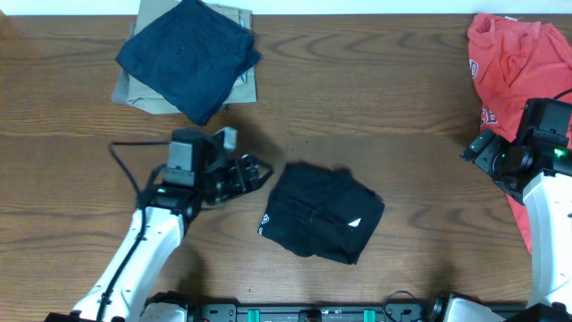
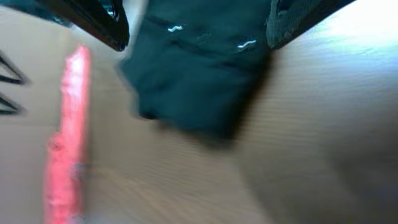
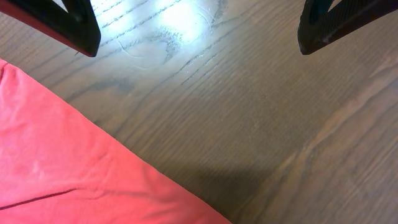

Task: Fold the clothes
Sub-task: 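Grasp the black bundle's left edge with the left gripper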

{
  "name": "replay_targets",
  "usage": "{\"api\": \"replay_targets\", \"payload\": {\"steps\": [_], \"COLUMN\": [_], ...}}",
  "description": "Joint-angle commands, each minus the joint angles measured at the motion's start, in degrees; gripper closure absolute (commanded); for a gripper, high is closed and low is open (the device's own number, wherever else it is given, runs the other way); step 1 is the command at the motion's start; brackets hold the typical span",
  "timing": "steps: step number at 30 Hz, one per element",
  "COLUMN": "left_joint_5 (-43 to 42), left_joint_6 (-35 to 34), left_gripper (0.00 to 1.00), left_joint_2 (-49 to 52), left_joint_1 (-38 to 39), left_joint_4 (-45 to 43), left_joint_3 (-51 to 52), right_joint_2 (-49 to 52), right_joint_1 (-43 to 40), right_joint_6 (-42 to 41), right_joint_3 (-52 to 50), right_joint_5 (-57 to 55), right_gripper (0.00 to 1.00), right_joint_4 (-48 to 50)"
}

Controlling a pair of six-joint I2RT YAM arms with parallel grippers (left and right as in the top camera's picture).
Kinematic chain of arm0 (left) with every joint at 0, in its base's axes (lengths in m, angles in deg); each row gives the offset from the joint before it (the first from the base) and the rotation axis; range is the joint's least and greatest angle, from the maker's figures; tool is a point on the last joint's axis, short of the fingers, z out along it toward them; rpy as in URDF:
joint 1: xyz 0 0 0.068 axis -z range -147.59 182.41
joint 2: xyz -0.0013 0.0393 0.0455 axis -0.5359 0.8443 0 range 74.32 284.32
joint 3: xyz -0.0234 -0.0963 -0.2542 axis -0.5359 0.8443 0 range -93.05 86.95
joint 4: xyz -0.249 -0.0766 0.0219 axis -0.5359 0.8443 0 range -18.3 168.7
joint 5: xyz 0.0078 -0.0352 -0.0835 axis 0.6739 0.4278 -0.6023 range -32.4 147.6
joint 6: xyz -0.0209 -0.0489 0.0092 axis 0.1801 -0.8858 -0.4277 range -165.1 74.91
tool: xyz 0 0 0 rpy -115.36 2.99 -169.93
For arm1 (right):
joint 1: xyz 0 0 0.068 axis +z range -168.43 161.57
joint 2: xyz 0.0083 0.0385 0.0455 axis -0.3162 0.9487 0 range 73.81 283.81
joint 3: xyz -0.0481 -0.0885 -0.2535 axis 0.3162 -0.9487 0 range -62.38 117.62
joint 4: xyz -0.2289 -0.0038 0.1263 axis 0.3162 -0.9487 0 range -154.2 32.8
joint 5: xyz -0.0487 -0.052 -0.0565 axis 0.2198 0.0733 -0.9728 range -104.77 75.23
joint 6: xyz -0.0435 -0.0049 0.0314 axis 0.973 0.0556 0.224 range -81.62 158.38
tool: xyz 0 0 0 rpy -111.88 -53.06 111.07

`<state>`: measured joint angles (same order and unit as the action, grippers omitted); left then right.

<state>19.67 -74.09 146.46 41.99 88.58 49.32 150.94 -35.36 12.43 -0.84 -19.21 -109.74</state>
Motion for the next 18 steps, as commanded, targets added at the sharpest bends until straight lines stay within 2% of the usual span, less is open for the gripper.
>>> {"api": "replay_targets", "payload": {"steps": [1, 4, 9, 12, 13, 18], "left_joint_5": [8.09, 11.43, 14.51, 14.91, 15.17, 16.79], "left_joint_6": [8.57, 9.09, 9.09, 12.35, 13.44, 12.74], "left_gripper": [0.27, 0.23, 0.23, 0.22, 0.19, 0.14], "left_joint_2": [-0.07, -0.07, 0.39, 1.38, 2.08, 6.73], "left_joint_1": [-0.26, 0.92, 4.81, 8.74, 10.69, 14.67], "left_joint_4": [4.33, 7.48, 7.74, 5.35, 3.76, -1.2], "left_joint_3": [-0.17, -0.17, -0.17, -0.15, -0.15, -0.15], "right_joint_2": [-0.5, -0.5, -0.5, -0.5, -0.5, -0.5], "right_joint_1": [-0.26, -0.26, -0.26, -0.26, -0.26, -0.26], "right_joint_6": [0.31, 0.31, 0.31, 0.31, 0.31, 0.31], "right_joint_3": [0.28, 0.28, 0.28, 0.28, 0.28, 0.28], "right_joint_5": [-0.02, -0.02, -0.02, -0.02, -0.02, -0.02], "right_gripper": [0.01, 0.01, 0.01, 0.01, 0.01, 0.01], "right_joint_4": [0.0, 0.0, 0.0, 0.0, 0.0, 0.0]}}
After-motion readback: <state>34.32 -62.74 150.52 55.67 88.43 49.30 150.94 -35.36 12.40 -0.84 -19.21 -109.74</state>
